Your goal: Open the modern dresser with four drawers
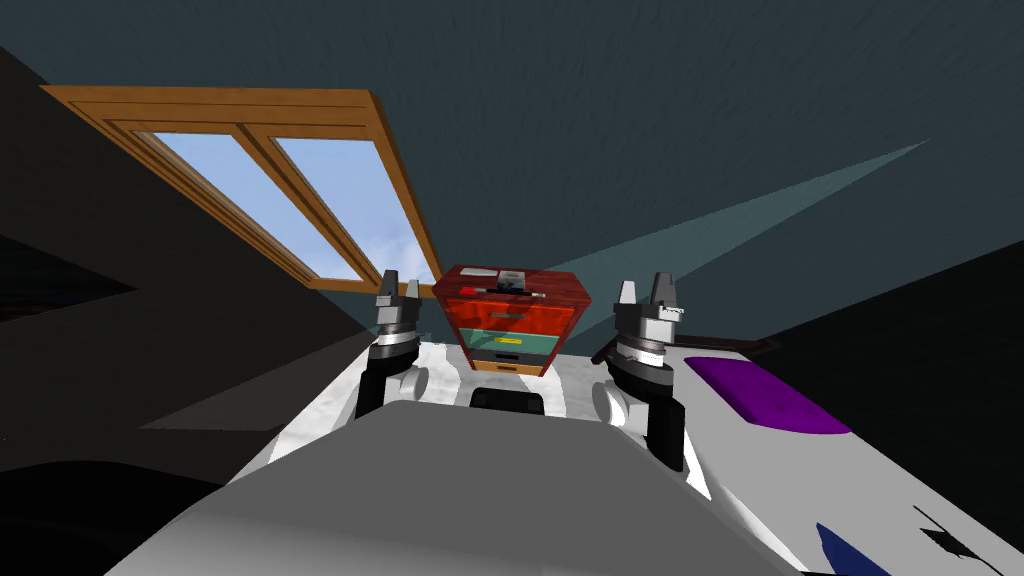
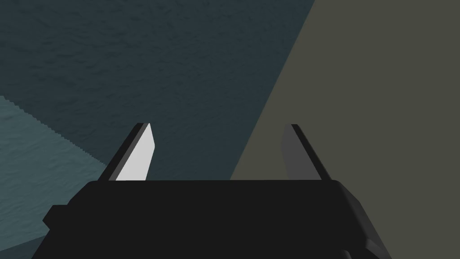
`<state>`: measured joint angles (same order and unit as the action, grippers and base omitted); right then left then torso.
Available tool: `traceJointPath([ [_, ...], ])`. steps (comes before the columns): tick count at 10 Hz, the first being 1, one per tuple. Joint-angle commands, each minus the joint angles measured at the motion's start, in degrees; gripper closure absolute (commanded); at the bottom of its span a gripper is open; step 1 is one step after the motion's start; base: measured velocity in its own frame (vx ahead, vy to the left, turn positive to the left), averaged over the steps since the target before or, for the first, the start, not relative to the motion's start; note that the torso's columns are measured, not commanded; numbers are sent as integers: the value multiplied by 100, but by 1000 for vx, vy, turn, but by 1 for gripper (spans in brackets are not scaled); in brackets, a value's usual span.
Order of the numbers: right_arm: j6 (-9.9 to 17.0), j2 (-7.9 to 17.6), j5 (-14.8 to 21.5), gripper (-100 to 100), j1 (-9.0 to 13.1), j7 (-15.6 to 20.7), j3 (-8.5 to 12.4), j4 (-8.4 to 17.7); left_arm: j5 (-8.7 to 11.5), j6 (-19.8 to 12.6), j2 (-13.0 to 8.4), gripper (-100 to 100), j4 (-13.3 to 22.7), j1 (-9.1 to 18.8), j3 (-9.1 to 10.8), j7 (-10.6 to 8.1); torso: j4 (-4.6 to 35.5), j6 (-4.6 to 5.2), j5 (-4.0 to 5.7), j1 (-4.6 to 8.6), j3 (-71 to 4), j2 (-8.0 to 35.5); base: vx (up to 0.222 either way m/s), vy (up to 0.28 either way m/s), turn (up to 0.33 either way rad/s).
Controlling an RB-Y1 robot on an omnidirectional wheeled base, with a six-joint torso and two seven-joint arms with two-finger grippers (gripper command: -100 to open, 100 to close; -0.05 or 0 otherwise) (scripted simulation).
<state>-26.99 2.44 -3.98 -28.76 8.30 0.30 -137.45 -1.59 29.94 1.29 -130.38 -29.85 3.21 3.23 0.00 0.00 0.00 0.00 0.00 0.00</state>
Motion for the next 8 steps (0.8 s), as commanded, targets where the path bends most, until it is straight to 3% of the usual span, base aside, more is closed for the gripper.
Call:
traceJointPath([
  [1, 0, 0, 0, 0, 0, 0, 0, 0, 0, 0, 0, 0, 0, 0, 0, 0, 235, 0, 0, 0, -467, 232, 0, 0, 0],
  [8, -1, 0, 0, 0, 0, 0, 0, -2, 0, 1, 0, 0, -2, 0, 0, 0, 3114, 0, 0, 0, -6227, 3116, 0, 0, 0],
])
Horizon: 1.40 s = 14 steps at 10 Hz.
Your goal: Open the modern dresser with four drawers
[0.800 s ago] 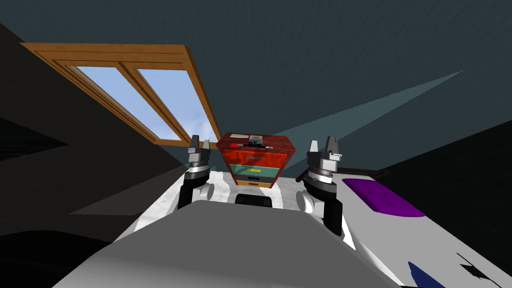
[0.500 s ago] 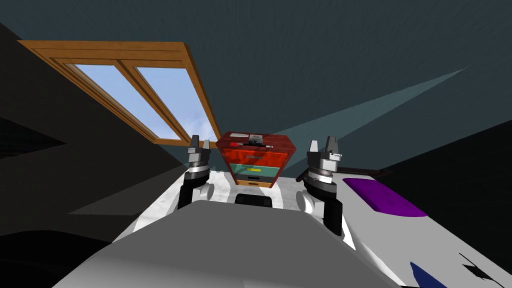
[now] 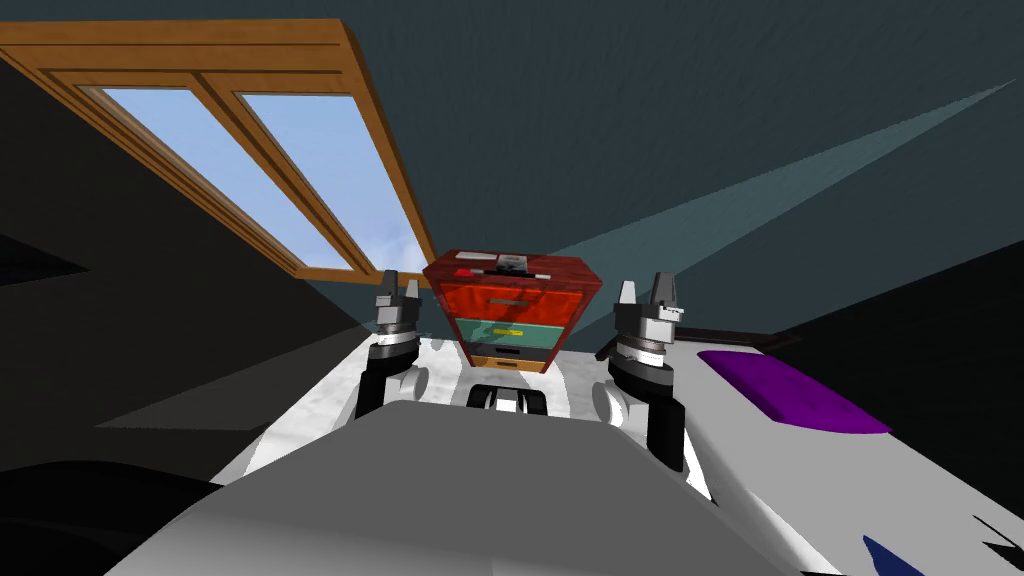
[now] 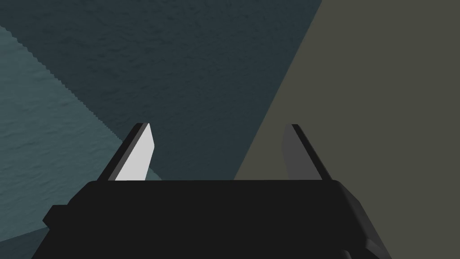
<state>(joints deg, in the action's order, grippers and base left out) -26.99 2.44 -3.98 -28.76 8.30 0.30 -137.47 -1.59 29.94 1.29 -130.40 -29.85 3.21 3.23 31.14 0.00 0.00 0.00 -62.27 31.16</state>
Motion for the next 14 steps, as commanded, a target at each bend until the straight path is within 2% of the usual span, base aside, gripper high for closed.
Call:
traceJointPath([
  [1, 0, 0, 0, 0, 0, 0, 0, 0, 0, 0, 0, 0, 0, 0, 0, 0, 423, 0, 0, 0, -846, 423, 0, 0, 0],
  [2, 0, 0, 0, 0, 0, 0, 0, 0, -5, 30, -219, -100, 93, 15, -6, 6, 846, 0, 0, 0, -1692, 846, 8, -5, -4],
  [4, 1, 0, 0, 0, -1, 0, 0, 3, -15, 93, -513, -100, 287, 45, -18, 17, 1090, 0, 0, 1, -2200, 1091, 9, -17, -8],
  [8, 1, 0, 0, 0, -1, 0, 0, 3, -44, 268, -922, -100, 834, 130, -53, 49, 1114, 0, 0, -1, -2230, 1112, 17, -22, -10],
  [13, 1, -1, 0, 0, -1, 0, 0, 3, -89, 536, -1104, -100, 1691, 268, -108, 99, 1115, 0, 0, 1, -2229, 1114, 22, -29, -14],
  [14, 1, -1, 0, 0, -1, 0, -1, 3, -89, 536, -1104, -100, 1704, 268, -108, 99, 1114, -1, 0, 0, -2230, 1112, 18, -23, -2],
])
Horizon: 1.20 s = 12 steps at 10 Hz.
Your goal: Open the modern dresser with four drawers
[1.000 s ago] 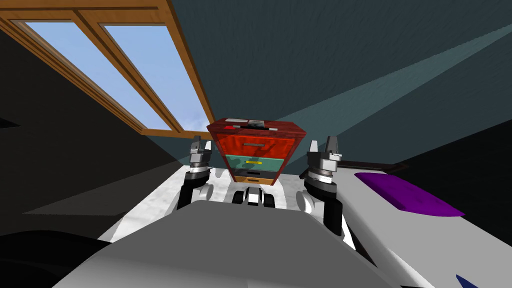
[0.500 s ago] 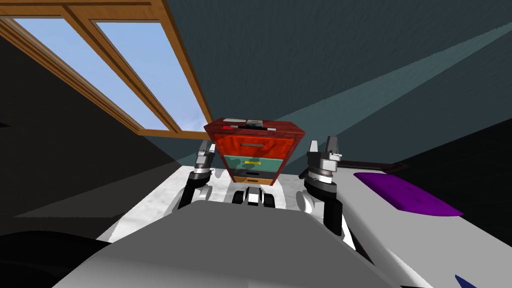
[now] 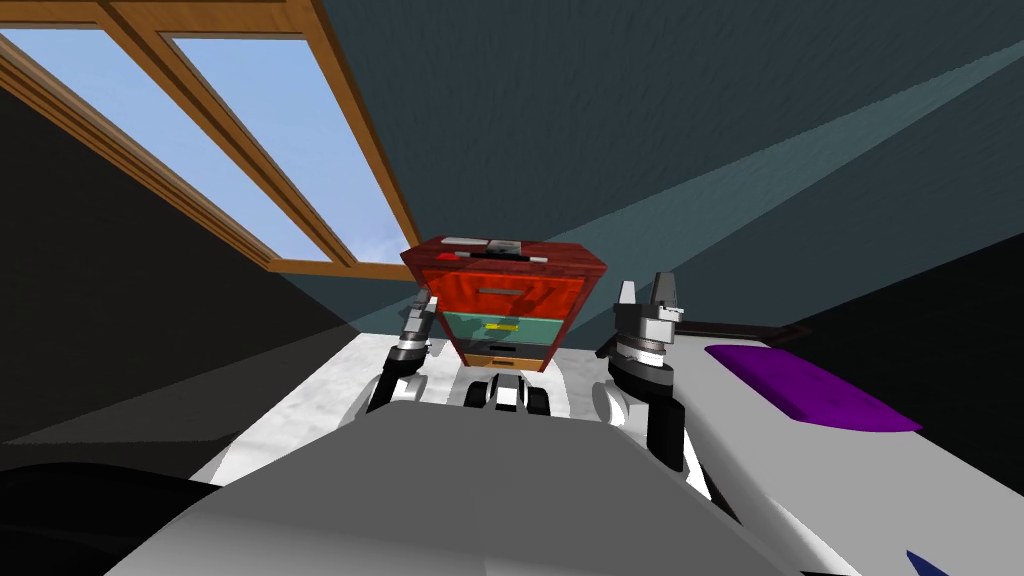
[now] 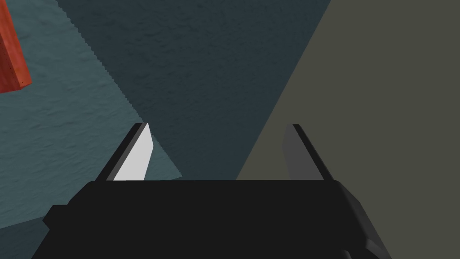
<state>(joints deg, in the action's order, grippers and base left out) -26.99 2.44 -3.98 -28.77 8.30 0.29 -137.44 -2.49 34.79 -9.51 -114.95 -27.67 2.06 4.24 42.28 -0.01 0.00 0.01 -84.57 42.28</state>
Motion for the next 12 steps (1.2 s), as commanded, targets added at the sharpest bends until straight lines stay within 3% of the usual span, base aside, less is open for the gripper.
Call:
traceJointPath([
  [1, 0, 0, 0, 0, 0, 0, 0, 0, -10, 112, -47, -100, 352, 80, -5, 10, 0, 1, -1, -3, 0, 1, 14, -18, -11],
  [12, 0, 0, 0, 0, 0, 0, 0, 0, -95, 629, -167, -100, 1960, 331, -107, 105, -1, 1, 1, 2, -1, -2, 20, -26, -12],
])
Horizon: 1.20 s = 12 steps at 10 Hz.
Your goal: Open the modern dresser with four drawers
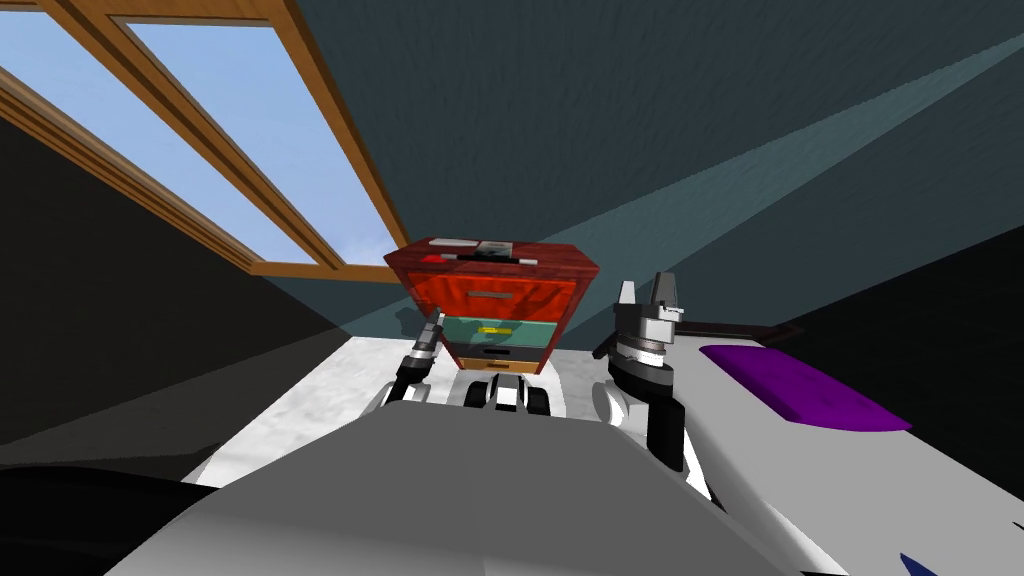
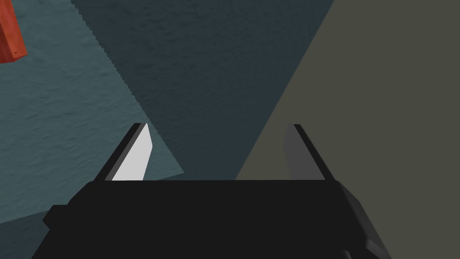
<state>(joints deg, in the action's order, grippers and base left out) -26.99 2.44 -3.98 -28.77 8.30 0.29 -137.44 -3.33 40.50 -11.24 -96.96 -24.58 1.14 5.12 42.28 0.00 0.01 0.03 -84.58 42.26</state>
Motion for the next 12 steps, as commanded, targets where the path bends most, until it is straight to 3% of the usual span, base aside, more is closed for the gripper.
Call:
traceJointPath([
  [1, 0, 0, 0, 0, 0, 0, 0, 0, -22, 125, 8, -100, 366, 53, -28, 29, 1, 0, -1, -4, 1, 3, 16, -25, -11],
  [7, 0, 0, 0, 0, 0, 0, 0, 0, -68, 405, 65, -100, 1200, 182, -82, 80, 1, 0, 0, -1, 1, 2, 19, -23, -11],
  [8, 0, 0, 0, 0, 0, 0, 0, 0, -68, 405, 65, -100, 1200, 182, -82, 80, 1, 0, -1, -4, 1, 2, 13, -17, -4],
  [12, 0, 0, 0, 0, 0, 0, 0, 0, -114, 691, 196, -100, 1957, 306, -136, 132, 0, 0, 1, 2, 0, 0, 23, -29, -17],
])
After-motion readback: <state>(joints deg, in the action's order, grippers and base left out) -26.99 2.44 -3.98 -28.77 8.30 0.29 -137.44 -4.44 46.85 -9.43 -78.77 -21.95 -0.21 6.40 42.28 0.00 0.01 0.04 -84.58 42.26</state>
